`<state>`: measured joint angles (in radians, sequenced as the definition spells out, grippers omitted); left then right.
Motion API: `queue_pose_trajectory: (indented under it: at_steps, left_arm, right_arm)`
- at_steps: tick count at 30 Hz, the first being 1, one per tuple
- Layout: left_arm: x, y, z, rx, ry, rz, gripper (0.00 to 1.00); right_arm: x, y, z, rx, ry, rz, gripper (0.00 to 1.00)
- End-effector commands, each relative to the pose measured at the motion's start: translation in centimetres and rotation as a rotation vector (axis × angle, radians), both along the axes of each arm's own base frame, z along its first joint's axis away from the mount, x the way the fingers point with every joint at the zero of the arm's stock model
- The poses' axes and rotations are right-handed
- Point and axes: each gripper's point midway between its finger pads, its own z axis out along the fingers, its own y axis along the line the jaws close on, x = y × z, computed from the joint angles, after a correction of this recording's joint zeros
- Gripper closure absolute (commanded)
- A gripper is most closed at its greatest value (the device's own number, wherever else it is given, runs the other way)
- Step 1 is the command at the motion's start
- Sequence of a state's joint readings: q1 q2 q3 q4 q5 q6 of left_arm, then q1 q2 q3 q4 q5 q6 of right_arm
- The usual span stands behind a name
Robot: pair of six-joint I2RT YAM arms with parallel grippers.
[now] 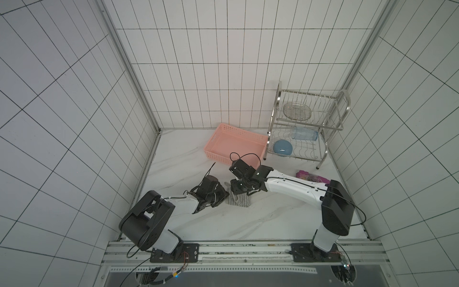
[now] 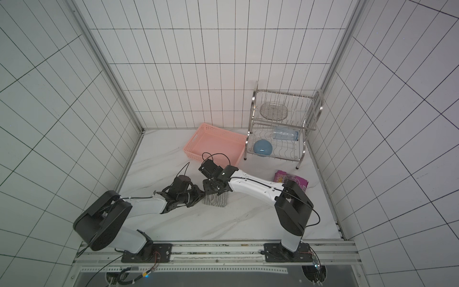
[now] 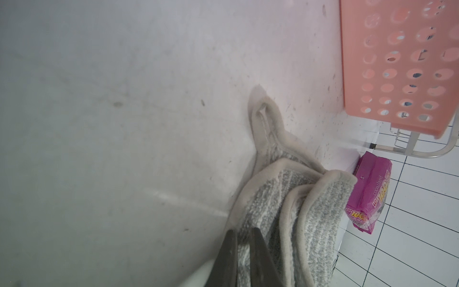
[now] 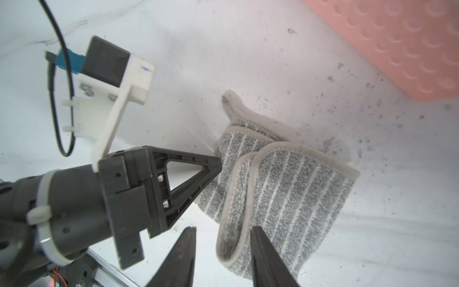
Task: Fold the square dishcloth
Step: Fold the cleaning item at the center of the board, then smooth out the cleaning item at the center of the board.
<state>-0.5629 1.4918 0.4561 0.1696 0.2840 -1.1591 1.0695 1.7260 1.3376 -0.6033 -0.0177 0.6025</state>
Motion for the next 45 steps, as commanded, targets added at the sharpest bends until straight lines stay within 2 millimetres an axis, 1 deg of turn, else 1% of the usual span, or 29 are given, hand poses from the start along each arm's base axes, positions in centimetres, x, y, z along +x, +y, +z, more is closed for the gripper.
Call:
queue_pose_trajectory:
  at_steps: [1,4,7,9,12,14,16,20,22,27,28,33,34,38,39,45]
  left_arm:
    - [-0.6,1.0,-1.3,0.054,0.041,0.011,0.86]
    - [-0.7,1.1,-1.3,0.055,0.041,0.01,0.86]
    - [-0.7,1.1,-1.6,0.06,0.047,0.009,0.86]
    - [-0.9,1.2,-1.8,0.064,0.054,0.009,0.86]
    - [-0.9,1.2,-2.0,0.062,0.057,0.007,0.86]
    - [-1.0,1.1,-2.1,0.056,0.059,0.004,0.86]
    - [-1.0,1.0,-2.1,0.049,0.059,0.003,0.86]
    - [-1.1,0.7,-2.0,0.033,0.059,-0.006,0.87]
    - [-1.1,0.6,-1.9,0.026,0.058,-0.009,0.87]
    - [-1.1,0.4,-1.8,0.015,0.057,-0.015,0.9]
    - [-1.2,0.4,-1.9,0.014,0.058,-0.017,0.9]
    - [-1.3,0.4,-1.8,0.01,0.059,-0.015,0.9]
    - [-1.2,0.4,-1.8,0.009,0.058,-0.014,0.9]
    - [-1.2,0.4,-1.8,0.006,0.058,-0.013,0.9]
    - [-1.2,0.4,-1.8,0.005,0.058,-0.014,0.9]
    - [-1.2,0.1,-1.7,-0.005,0.058,-0.02,0.91]
  right_arm:
    - [-1.8,-1.5,-1.7,-0.067,0.043,0.005,0.61]
    - [-2.8,-1.8,-2.9,-0.106,0.064,0.034,0.58]
    - [-3.8,-1.6,-3.9,-0.14,0.074,0.075,0.52]
    - [-4.1,-1.5,-4.3,-0.168,0.067,0.096,0.5]
    - [-4.2,-1.4,-4.7,-0.211,0.052,0.114,0.46]
    - [-3.8,-1.4,-5.0,-0.233,0.036,0.111,0.43]
    - [-3.7,-2.3,-5.5,-0.285,0.032,0.104,0.42]
    - [-3.3,-2.7,-6.5,-0.338,0.024,0.099,0.42]
    - [-3.1,-2.8,-6.6,-0.353,0.016,0.094,0.45]
    - [-2.4,-3.0,-6.5,-0.37,-0.017,0.073,0.64]
    - [-2.2,-3.0,-6.5,-0.372,-0.023,0.069,0.67]
    - [-2.1,-3.2,-6.8,-0.385,-0.022,0.062,0.69]
    - [-2.1,-3.1,-6.7,-0.383,-0.022,0.064,0.72]
    - [-2.0,-2.6,-6.2,-0.361,-0.024,0.068,0.96]
    - [-2.0,-2.4,-5.8,-0.35,-0.028,0.07,1.0]
    - [-1.5,-1.1,-2.8,-0.25,-0.073,0.065,1.0]
